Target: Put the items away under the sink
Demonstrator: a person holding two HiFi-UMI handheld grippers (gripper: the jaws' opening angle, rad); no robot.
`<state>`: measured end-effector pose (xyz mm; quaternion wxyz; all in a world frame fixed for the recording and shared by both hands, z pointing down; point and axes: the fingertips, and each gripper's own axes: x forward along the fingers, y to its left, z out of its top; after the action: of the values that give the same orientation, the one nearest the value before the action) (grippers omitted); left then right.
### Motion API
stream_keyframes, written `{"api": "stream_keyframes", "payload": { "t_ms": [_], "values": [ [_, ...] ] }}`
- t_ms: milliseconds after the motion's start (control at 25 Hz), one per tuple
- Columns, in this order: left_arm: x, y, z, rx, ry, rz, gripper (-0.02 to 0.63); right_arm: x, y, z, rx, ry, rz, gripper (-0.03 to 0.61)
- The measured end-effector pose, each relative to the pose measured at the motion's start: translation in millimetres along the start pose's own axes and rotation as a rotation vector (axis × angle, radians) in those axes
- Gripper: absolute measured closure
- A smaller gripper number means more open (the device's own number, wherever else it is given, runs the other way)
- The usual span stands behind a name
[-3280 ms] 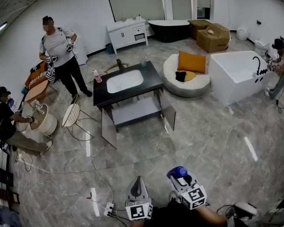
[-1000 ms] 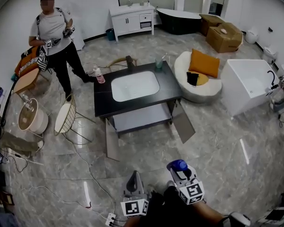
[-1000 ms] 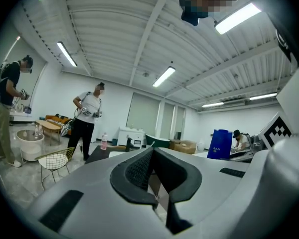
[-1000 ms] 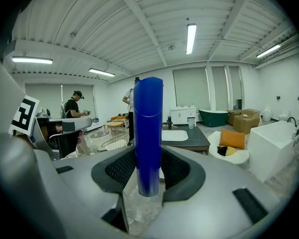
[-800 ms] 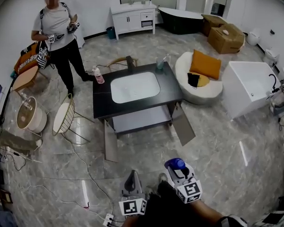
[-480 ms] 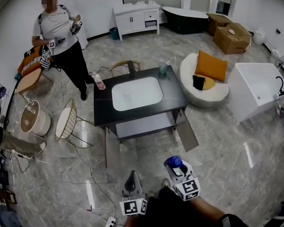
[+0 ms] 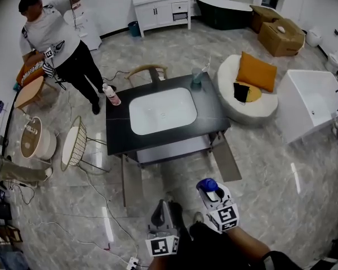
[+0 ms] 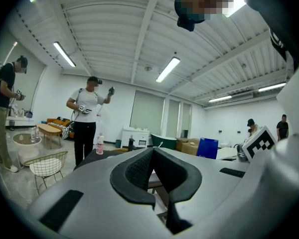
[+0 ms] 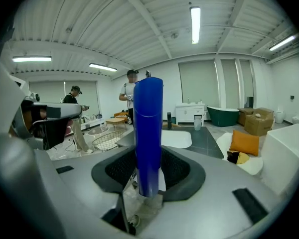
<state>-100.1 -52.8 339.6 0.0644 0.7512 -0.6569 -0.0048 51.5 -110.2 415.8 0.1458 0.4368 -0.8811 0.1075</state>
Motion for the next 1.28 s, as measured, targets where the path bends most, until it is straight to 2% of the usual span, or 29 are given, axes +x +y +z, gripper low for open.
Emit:
{"api": "stream_keyframes", "payload": {
  "t_ms": [280, 440, 600, 1000, 1200, 1280],
  "values": [
    [59, 26, -51, -0.021, 0.006, -0.045, 0.600, 74, -24, -38, 0.003, 0.006, -0.041, 0.419],
    [89, 41, -99, -0.085, 0.023, -0.051, 0.600, 119, -40, -73, 0.007, 0.001, -0.064, 0.419],
    [118, 55, -149, -0.060, 0.009, -0.063, 0.600, 159, -59, -116, 0.011, 0.007, -0.082, 0.419],
    [168, 72, -278, -0.073, 0.016, -0.109, 0.600, 245, -97, -234, -0.020, 0.005, -0.119, 0.419],
    [189, 84, -327, -0.075, -0.002, -0.106, 0.600, 285, -110, -287, -0.007, -0.014, -0.137, 0.419],
    [194, 89, -343, -0.051, -0.024, -0.111, 0.600, 302, -115, -304, -0.015, -0.027, -0.145, 0.419]
  ]
}}
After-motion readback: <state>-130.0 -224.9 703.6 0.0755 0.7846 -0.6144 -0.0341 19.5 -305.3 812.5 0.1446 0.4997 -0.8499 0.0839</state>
